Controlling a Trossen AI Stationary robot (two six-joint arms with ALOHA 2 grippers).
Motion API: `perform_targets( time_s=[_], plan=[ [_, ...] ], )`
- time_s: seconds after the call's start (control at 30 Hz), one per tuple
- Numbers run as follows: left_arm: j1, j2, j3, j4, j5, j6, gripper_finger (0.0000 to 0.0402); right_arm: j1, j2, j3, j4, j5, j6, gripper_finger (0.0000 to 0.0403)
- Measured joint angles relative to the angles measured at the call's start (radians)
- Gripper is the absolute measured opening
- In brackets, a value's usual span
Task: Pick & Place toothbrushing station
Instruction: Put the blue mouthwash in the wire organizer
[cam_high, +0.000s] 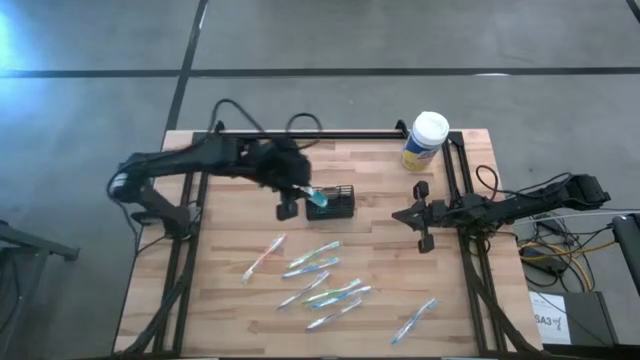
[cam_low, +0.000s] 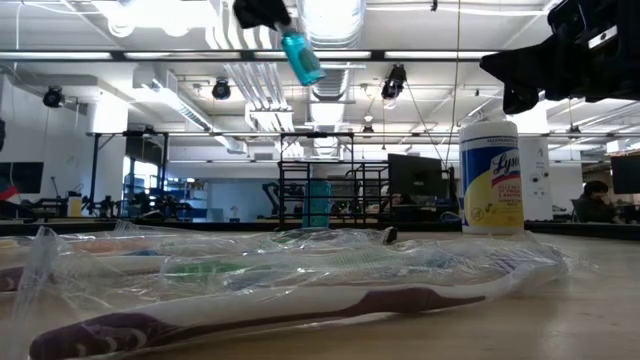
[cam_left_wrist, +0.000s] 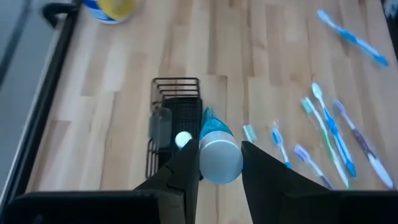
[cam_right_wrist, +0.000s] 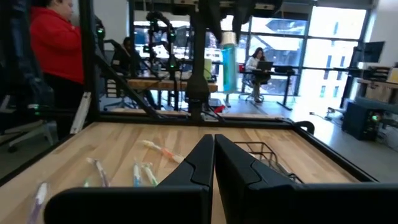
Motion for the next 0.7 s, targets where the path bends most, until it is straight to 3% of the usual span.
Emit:
perform_targets(
  time_s=[0.37,0.7],
  plan=[
    [0.033,0.332,0.332,-0.207,0.010,0.118,0.0098,0.000,0.000,0.000,-0.001,0.004,-0.002,0.0008],
    [0.068,0.484,0.422,-0.253,0.010,0.153,0.0098,0.000,0.000,0.000,-0.017,0.004,-0.012,0.0008]
  ],
)
